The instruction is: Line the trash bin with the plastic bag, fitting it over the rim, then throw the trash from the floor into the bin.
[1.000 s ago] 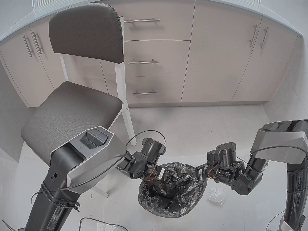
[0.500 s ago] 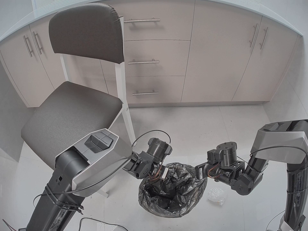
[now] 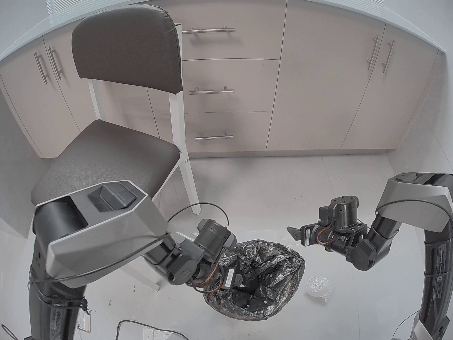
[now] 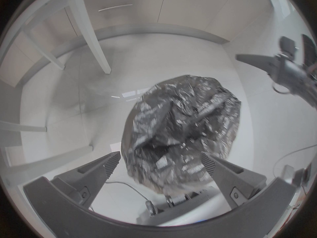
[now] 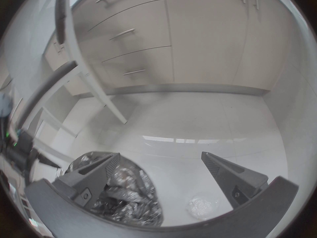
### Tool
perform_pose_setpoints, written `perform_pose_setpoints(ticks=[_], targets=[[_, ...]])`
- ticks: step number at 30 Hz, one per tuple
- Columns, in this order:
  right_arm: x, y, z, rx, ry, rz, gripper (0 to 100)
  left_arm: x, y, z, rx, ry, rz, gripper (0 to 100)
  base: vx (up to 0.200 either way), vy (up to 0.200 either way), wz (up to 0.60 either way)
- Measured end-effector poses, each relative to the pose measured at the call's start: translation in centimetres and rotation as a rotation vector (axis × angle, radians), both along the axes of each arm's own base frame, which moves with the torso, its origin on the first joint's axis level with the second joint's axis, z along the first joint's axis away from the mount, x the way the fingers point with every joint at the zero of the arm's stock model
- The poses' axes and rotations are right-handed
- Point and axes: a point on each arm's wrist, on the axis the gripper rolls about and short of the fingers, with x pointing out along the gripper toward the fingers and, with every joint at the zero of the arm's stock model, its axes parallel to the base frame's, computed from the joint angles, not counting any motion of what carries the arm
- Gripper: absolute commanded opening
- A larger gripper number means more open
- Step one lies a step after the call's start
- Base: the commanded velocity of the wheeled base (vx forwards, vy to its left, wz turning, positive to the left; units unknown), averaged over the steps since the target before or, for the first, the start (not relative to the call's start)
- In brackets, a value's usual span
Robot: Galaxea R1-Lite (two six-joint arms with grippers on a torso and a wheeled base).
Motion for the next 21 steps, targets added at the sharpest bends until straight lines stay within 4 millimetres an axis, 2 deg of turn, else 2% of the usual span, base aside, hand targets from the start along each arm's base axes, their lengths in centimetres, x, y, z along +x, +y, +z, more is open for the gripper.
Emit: perform_pose_setpoints(ticks=[4, 8, 17, 21], targets=[[2.4, -1.8, 0.5, 0.044, 0.003, -0.094, 100, -2.5, 1.7, 0.7, -0.099, 0.006, -0.025, 100, 0.0, 0.0, 0.0], [5.9, -3.3, 1.8, 0.077, -0.033, -0.195, 100, -4.2, 3.0, 1.1, -0.209, -0.036, -0.06, 100, 0.0, 0.0, 0.0], [13.4, -5.9, 4.4, 0.088, -0.119, -0.357, 100, -5.9, 4.4, 0.6, -0.353, -0.127, -0.117, 100, 0.0, 0.0, 0.0], [16.1, -7.2, 4.4, 0.061, -0.106, -0.413, 100, -6.4, 4.8, 0.1, -0.382, -0.142, -0.133, 100, 0.0, 0.0, 0.0]])
